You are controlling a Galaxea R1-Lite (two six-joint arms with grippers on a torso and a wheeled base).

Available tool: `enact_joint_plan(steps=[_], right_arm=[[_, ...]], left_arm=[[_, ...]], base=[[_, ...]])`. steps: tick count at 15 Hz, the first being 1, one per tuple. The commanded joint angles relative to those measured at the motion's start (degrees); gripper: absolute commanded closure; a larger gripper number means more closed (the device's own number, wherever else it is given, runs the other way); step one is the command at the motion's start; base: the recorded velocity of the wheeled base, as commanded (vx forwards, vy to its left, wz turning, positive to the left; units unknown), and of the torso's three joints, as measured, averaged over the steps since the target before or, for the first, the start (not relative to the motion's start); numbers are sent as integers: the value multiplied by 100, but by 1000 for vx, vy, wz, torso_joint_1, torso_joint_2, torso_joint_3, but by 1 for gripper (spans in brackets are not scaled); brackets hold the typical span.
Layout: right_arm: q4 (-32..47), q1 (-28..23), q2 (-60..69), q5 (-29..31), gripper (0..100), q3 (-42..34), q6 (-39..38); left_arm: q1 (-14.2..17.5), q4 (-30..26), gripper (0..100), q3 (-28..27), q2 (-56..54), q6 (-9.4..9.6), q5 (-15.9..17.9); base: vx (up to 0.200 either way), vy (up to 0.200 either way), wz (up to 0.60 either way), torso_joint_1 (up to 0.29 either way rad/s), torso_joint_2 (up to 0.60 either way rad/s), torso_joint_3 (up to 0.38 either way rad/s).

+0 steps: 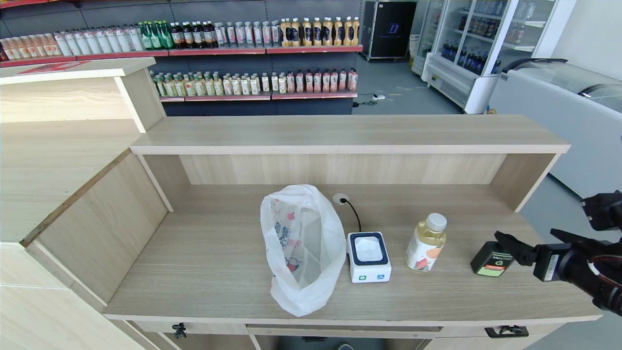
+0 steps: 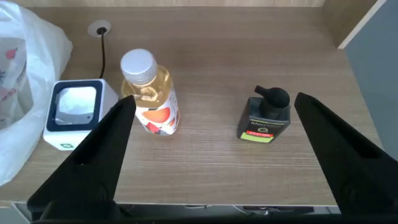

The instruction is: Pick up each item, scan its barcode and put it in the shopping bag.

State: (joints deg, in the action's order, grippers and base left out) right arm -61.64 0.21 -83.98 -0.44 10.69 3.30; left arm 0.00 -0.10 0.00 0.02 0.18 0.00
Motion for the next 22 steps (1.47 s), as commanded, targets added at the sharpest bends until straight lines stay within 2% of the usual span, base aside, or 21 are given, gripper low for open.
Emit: enact_joint_plan(steps=[1, 3, 8, 11, 16, 22], right_arm=[[-1782, -249, -2333, 325, 0, -14, -5], [-2318, -232, -2773, 308, 0, -181, 4], [-2371, 217, -3045, 343, 0, -58, -5], [-2388, 419, -3370, 571, 0, 240, -111], [-2379, 770, -3722, 457, 0, 1084, -427], [-2379, 1095, -4126, 492, 0, 1383, -471]], left_arm=[[0, 1, 0, 0, -2, -1, 0], [0, 1, 0, 0, 6, -1, 0], [0, 1, 0, 0, -2, 8, 0], [0, 1, 0, 0, -2, -1, 0], [0, 1, 0, 0, -2, -1, 0], [0, 1, 0, 0, -2, -1, 0]], base=[[0, 0, 0, 0, 0, 0], [0, 0, 0, 0, 0, 0], [0, 0, 0, 0, 0, 0], [0, 0, 0, 0, 0, 0], [0, 0, 0, 0, 0, 0], [0, 0, 0, 0, 0, 0]])
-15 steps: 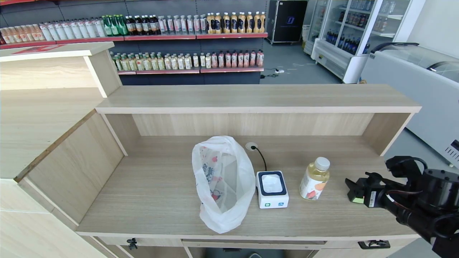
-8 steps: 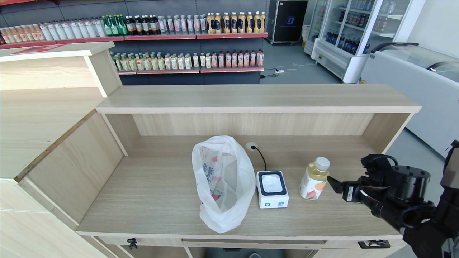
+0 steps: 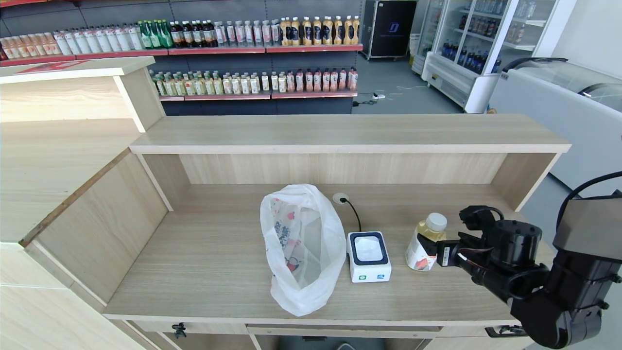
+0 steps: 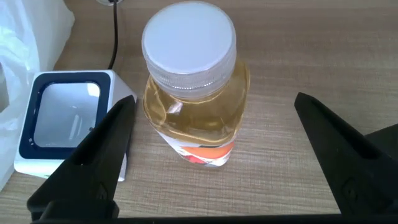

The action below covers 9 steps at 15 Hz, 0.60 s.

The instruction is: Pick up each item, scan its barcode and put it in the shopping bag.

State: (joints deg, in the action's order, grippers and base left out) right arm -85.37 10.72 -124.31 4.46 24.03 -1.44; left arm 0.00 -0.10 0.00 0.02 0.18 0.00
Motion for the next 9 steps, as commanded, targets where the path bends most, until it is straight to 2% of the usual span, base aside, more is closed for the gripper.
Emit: enact_joint_plan(steps=[1, 9], right_arm=[[-15, 53, -129, 11, 0, 58, 3], [-15, 124, -480, 195, 0, 436, -102]], left_arm=[[0, 1, 0, 0, -2, -1, 0], [0, 1, 0, 0, -2, -1, 0]], base=[[0, 0, 0, 0, 0, 0], [0, 0, 0, 0, 0, 0]])
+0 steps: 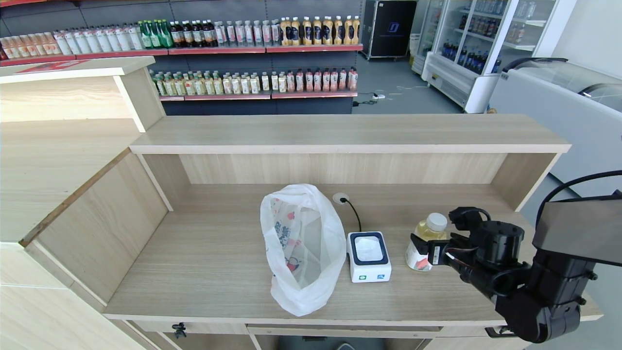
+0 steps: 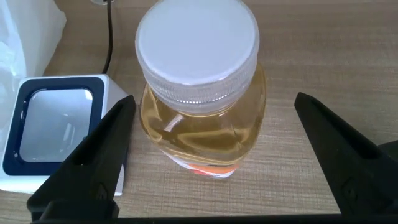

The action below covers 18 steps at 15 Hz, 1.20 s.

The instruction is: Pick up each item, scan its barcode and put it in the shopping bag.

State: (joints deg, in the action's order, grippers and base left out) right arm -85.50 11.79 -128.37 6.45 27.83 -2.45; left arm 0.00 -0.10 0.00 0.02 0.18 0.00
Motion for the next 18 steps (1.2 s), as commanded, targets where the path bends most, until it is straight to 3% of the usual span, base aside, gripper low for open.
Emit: enact_joint_plan(steps=[1, 18], right_arm=[[-1, 16, -92, -12, 0, 73, -1], [-326, -27, -953, -91, 0, 856, 517]], left_arm=[[0, 1, 0, 0, -2, -1, 0], [0, 1, 0, 0, -2, -1, 0]], base=[[0, 0, 0, 0, 0, 0], [0, 0, 0, 0, 0, 0]])
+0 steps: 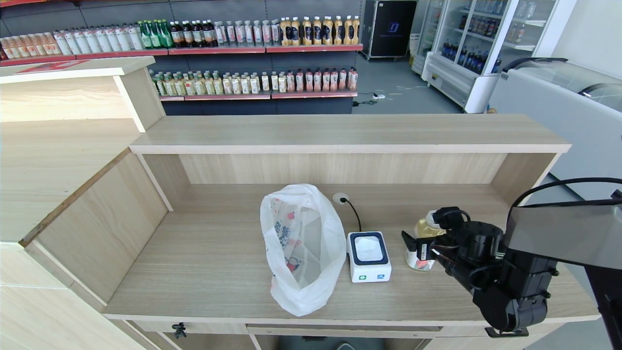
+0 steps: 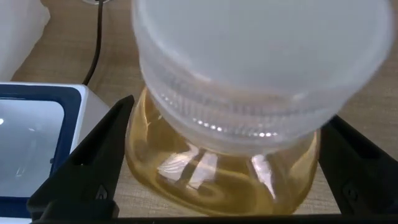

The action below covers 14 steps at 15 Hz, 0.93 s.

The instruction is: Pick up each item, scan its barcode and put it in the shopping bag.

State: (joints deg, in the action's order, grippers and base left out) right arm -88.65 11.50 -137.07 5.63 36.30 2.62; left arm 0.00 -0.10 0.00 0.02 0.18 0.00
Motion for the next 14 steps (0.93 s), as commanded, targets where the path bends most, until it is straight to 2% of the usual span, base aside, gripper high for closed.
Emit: enact_joint_plan(steps=[1, 4, 5, 14], right_arm=[[-47, 11, -101, -80, 0, 35, 19], [-135, 2, -136, -247, 0, 79, 10], [-135, 2, -136, -264, 100, 70, 10], [-135, -7, -101, -282, 100, 17, 256]], left_arm=[[0, 1, 0, 0, -2, -1, 0], [0, 1, 0, 0, -2, -1, 0], [0, 1, 0, 0, -2, -1, 0], [0, 1, 0, 0, 6, -1, 0]], base=[[0, 0, 0, 0, 0, 0], [0, 0, 0, 0, 0, 0], [0, 0, 0, 0, 0, 0], [0, 0, 0, 0, 0, 0]])
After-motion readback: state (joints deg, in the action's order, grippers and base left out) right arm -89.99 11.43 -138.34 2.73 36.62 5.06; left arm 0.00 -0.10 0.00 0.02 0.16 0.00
